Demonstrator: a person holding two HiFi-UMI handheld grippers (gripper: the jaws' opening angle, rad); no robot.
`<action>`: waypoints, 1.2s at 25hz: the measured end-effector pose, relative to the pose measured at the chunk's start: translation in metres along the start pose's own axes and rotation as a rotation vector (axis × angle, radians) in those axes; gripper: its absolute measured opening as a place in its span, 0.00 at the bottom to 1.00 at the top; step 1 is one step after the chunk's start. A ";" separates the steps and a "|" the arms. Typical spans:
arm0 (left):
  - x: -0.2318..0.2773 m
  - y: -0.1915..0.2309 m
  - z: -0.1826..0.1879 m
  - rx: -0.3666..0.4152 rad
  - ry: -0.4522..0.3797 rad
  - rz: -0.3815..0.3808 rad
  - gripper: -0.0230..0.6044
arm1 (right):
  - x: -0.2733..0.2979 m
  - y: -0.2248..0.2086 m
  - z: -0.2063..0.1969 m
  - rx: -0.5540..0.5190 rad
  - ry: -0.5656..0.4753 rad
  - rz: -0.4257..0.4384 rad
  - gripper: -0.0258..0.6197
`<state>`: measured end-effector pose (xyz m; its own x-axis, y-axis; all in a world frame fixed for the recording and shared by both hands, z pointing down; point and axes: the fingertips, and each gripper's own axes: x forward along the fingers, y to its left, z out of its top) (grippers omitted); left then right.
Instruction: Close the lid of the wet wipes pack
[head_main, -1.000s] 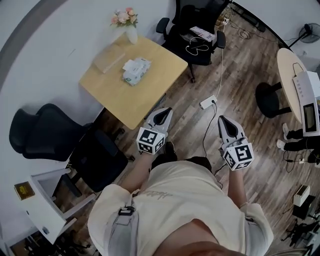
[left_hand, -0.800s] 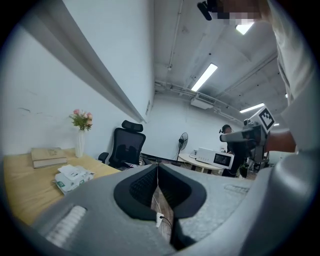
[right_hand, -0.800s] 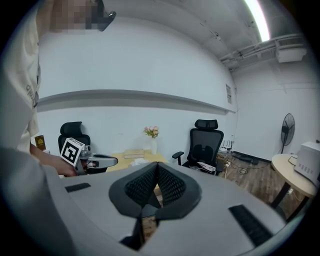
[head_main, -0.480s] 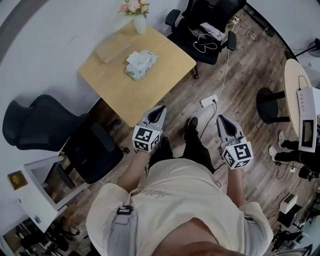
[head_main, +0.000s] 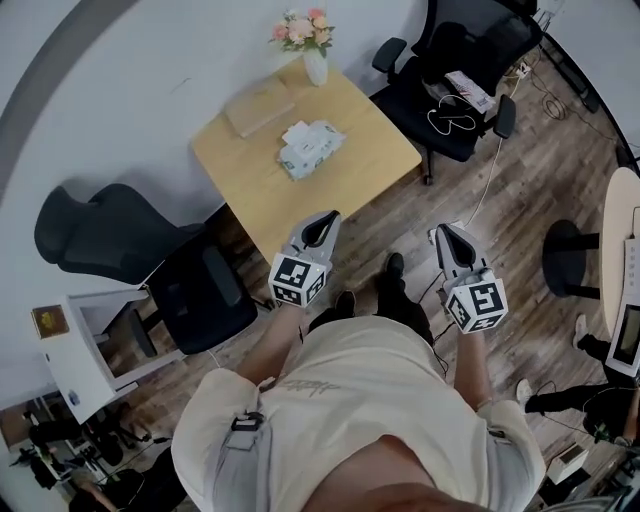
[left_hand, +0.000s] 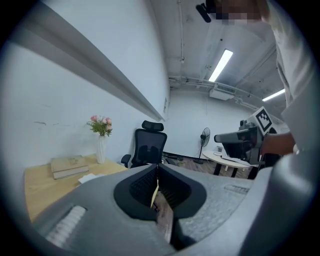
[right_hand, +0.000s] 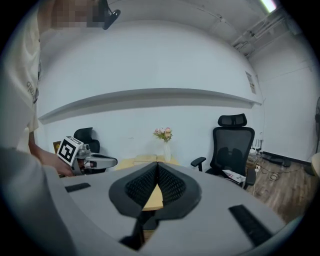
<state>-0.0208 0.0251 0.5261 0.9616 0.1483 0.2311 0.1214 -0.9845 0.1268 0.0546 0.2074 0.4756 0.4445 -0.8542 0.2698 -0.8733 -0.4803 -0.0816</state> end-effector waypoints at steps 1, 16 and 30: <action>0.008 0.002 0.005 0.002 0.002 0.017 0.07 | 0.009 -0.008 0.003 -0.006 -0.006 0.019 0.04; 0.102 0.039 0.053 -0.013 0.018 0.308 0.07 | 0.137 -0.122 0.021 -0.001 -0.020 0.307 0.04; 0.118 0.096 0.035 -0.127 0.051 0.454 0.07 | 0.243 -0.097 0.007 -0.022 0.086 0.523 0.04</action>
<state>0.1132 -0.0550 0.5320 0.8969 -0.2866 0.3368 -0.3424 -0.9320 0.1188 0.2491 0.0451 0.5426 -0.0683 -0.9587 0.2762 -0.9784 0.0103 -0.2062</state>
